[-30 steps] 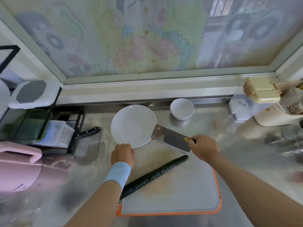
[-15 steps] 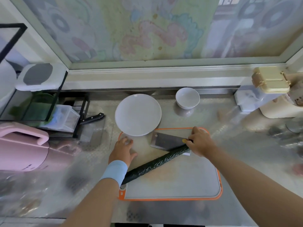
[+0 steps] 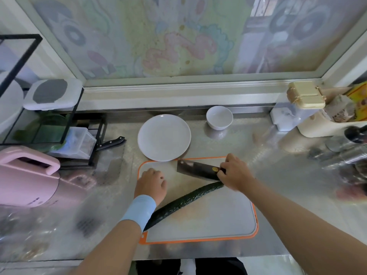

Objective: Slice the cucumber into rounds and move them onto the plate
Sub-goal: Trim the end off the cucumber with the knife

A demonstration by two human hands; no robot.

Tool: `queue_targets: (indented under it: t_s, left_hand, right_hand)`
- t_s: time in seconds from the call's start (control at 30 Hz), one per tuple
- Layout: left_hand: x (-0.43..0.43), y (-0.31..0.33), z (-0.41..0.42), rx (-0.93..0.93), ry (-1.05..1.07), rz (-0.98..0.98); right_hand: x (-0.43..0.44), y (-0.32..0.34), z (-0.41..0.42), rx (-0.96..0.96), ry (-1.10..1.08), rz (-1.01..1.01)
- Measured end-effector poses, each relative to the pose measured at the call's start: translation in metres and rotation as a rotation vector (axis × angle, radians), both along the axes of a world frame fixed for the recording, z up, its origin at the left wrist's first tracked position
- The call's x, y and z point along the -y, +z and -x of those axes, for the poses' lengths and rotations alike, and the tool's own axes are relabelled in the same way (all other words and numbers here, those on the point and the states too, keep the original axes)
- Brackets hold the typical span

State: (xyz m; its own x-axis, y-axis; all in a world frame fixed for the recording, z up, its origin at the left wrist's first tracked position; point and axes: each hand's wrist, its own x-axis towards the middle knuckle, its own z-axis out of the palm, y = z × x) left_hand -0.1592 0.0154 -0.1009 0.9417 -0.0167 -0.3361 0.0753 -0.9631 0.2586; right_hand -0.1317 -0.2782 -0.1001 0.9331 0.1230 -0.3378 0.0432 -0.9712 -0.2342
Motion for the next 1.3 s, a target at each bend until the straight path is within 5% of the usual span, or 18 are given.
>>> queue_targets:
  t_s: [0.1,0.23,0.57,0.93,1.3]
  left_hand:
    - [0.038,0.007,0.015,-0.088,-0.143,0.193]
    - [0.06,-0.012,0.035,-0.257,-0.359,0.154]
    - [0.03,-0.028,0.04,-0.034,-0.096,0.238]
    - [0.03,-0.035,0.056,0.061,-0.069,0.229]
    - [0.045,-0.048,0.048,0.286,-0.326,0.22]
  right_hand:
    - [0.0,0.015,0.006,0.081,-0.02,-0.056]
    - [-0.004,0.032,0.021,0.098,-0.055,-0.114]
    - [-0.041,0.03,0.078,0.125,-0.052,-0.131]
    - [-0.08,0.018,0.115,0.018,-0.095,-0.077]
    - [-0.084,0.02,0.127,-0.062,-0.172,-0.081]
